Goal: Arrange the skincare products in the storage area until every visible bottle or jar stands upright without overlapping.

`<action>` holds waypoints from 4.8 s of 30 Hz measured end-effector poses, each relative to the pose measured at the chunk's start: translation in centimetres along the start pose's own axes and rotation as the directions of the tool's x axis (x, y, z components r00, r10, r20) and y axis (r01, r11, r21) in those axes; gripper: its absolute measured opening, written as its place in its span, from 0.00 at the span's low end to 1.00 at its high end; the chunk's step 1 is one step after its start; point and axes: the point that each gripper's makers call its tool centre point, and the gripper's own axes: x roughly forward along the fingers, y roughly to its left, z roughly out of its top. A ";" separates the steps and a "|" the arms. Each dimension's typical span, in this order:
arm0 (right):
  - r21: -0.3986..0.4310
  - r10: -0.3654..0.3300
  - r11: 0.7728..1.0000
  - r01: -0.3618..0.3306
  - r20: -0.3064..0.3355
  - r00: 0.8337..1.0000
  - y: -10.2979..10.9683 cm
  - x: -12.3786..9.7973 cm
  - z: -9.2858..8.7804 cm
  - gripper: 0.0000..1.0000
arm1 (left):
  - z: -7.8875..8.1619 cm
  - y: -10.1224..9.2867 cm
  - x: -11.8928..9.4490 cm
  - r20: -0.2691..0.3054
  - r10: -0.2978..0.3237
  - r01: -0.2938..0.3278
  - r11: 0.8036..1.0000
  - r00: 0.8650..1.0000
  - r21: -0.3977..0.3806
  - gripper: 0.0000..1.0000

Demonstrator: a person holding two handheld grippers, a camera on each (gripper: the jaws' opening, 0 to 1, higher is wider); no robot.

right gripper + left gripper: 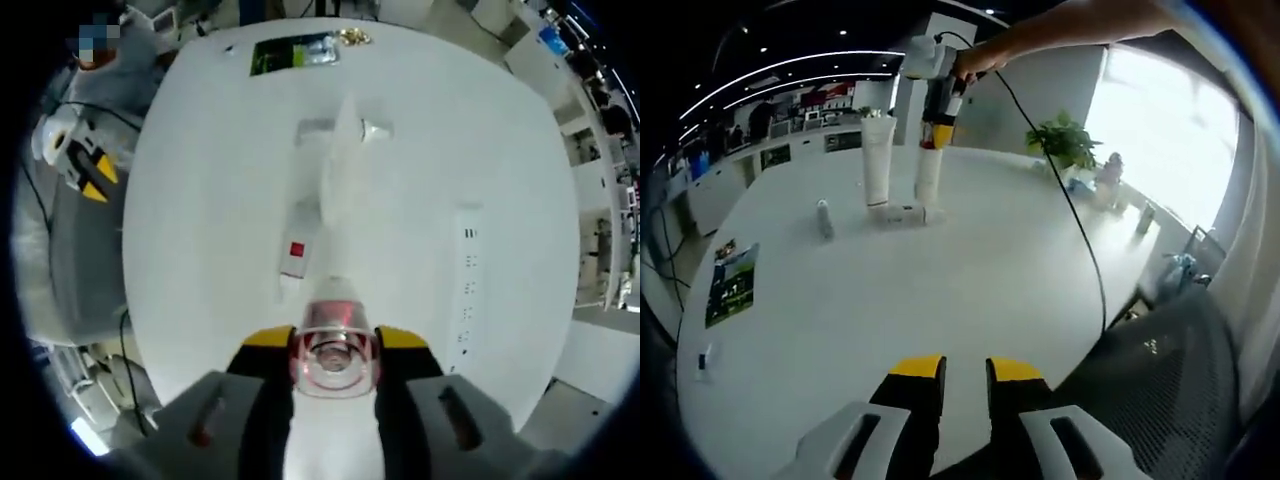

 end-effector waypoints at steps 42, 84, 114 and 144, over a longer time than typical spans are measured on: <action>-0.016 0.036 0.999 -0.035 0.044 0.998 0.0 1.7 4.5 0.30 | 1.0 6.8 -0.3 0.078 0.063 -0.039 0.960 0.995 -0.278 0.18; 0.338 0.047 0.935 -0.108 0.185 0.982 3.1 5.9 -1.3 0.47 | 0.0 6.6 0.1 0.043 0.048 -0.035 0.963 0.998 -0.269 0.18; 0.323 -0.074 0.945 -0.045 0.347 0.935 5.8 13.0 -0.8 0.21 | -0.4 6.3 0.6 0.055 0.005 0.013 0.945 0.998 -0.326 0.23; 0.296 -0.128 0.954 -0.040 0.527 0.840 19.9 2.2 3.8 0.18 | 5.4 3.1 -4.4 0.207 -0.080 0.134 0.956 0.975 -0.259 0.23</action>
